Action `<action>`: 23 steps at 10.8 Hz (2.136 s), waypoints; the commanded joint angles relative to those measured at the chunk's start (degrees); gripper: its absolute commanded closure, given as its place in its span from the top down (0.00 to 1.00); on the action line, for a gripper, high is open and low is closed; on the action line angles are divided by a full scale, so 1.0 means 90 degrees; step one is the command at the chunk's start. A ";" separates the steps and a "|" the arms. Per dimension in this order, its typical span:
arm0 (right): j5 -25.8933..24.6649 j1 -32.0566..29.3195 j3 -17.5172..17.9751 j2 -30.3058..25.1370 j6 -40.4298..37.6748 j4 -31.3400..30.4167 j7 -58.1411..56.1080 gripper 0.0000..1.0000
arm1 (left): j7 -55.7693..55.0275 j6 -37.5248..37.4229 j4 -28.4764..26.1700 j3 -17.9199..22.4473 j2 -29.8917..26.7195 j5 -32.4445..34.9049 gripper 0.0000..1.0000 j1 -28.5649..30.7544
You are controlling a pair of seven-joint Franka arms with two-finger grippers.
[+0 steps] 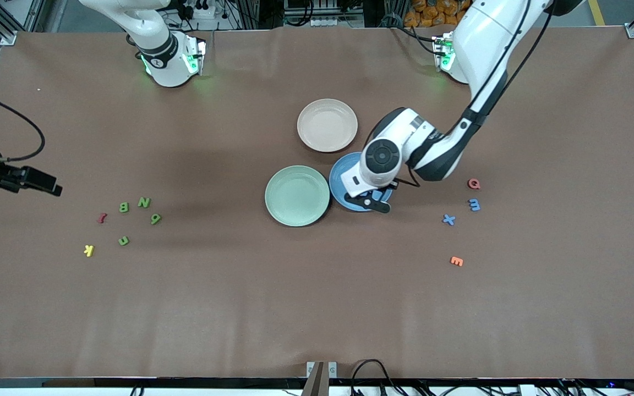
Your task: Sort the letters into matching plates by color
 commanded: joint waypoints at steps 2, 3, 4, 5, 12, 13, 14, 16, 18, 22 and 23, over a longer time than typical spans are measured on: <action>0.0127 -0.0010 0.0060 -0.0650 0.2567 -0.2346 0.0043 1.00 | -0.0580 -0.0087 0.0197 0.0100 0.0128 -0.0081 1.00 0.0005; 0.0127 0.0000 0.0069 -0.0631 0.2610 -0.2485 0.0043 1.00 | -0.0638 -0.0087 0.0226 0.0120 0.0079 -0.0090 1.00 0.0064; 0.0127 0.0019 0.0069 -0.0563 0.2668 -0.2661 0.0043 1.00 | -0.0842 -0.0116 0.0255 0.0197 -0.0018 -0.0091 1.00 0.0170; 0.0127 0.0020 0.0069 -0.0427 0.2795 -0.2837 0.0043 1.00 | -0.1115 -0.0204 0.0284 0.0266 -0.0067 -0.0120 1.00 0.0317; 0.0147 -0.0019 0.0069 0.0618 0.4377 -0.3658 -0.0006 1.00 | -0.0203 -0.0117 0.0061 0.0218 -0.0302 0.0593 1.00 0.1654; 0.0156 -0.0020 0.0069 0.0706 0.4407 -0.3726 -0.0006 1.00 | -0.0026 -0.0001 -0.0104 0.0208 -0.0399 0.0641 1.00 0.1733; 0.0156 -0.0020 0.0079 0.0813 0.4572 -0.3833 -0.0006 1.00 | 0.0073 0.0358 -0.0396 0.0208 -0.0497 0.0681 1.00 0.1792; 0.0147 -0.0029 0.0079 0.0999 0.5089 -0.4185 -0.0006 1.00 | 0.0481 0.1159 -0.1050 0.0208 -0.0702 0.1050 1.00 0.2132; 0.0147 0.0000 0.0079 0.1097 0.5159 -0.4244 0.0013 1.00 | 0.1193 0.1358 -0.1180 0.0208 -0.0664 0.1149 1.00 0.2280; 0.0156 0.0127 0.0108 0.1273 0.5509 -0.4429 0.0081 1.00 | 0.2084 0.2107 -0.1677 0.0208 -0.0605 0.1189 1.00 0.2662; 0.0156 0.0166 0.0108 0.1273 0.5511 -0.4469 0.0130 1.00 | 0.2086 0.2187 -0.1678 0.0208 -0.0537 0.1189 1.00 0.2652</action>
